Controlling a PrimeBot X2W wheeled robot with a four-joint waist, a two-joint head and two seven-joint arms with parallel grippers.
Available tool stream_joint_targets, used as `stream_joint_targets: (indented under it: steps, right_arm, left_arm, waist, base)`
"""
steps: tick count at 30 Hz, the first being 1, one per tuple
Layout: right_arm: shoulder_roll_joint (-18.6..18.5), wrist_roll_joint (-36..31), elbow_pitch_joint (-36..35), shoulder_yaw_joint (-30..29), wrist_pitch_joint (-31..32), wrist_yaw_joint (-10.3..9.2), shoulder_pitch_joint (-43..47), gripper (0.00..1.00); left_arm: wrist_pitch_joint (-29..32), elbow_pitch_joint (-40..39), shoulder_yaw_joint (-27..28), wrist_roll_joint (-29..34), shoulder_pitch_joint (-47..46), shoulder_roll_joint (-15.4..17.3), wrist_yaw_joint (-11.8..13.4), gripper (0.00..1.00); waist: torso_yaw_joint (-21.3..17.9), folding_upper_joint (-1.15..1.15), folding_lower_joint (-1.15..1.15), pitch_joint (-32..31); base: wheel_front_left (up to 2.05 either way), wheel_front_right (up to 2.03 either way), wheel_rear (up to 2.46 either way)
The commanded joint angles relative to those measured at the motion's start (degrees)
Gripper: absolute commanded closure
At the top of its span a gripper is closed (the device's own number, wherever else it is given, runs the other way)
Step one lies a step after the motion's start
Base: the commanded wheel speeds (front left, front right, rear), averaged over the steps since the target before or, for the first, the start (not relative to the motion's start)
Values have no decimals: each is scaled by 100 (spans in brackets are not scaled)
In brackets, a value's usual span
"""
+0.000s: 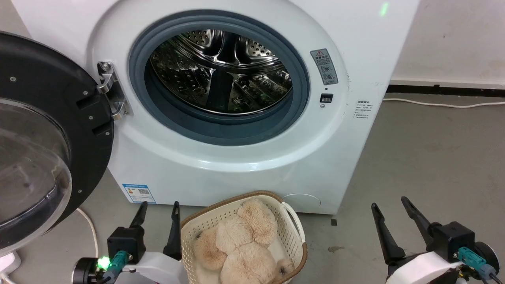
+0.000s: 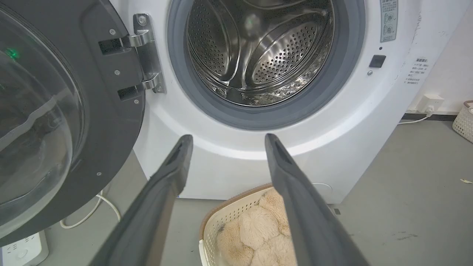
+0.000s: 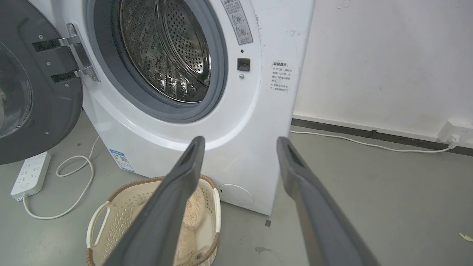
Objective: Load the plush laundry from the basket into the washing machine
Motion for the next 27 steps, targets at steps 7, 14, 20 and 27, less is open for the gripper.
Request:
stream_joint_targets:
  steps: [7,14,20,27]
  right_arm:
    - [-2,129,-46,-49,-134,1,56,0]
    - [-3,190,-84,-58,-206,1,21,0]
    - [-3,252,-157,-55,-278,1,-71,0]
    - [-4,350,-267,-39,-362,1,-236,0]
  left_arm:
    - [-73,286,-174,-226,-218,0,35,0]
    - [-110,627,-311,-347,-430,0,23,0]
    - [-146,1023,-424,-514,-713,0,24,0]
    - [-164,1505,-545,-725,-1127,-1,31,0]
  waist:
    - [-16,0,0,146]
    - [-56,0,0,321]
    - [-123,0,0,573]
    - [-204,0,0,946]
  base:
    - [0,0,0]
    - [0,0,0]
    - [0,0,0]
    - [0,0,0]
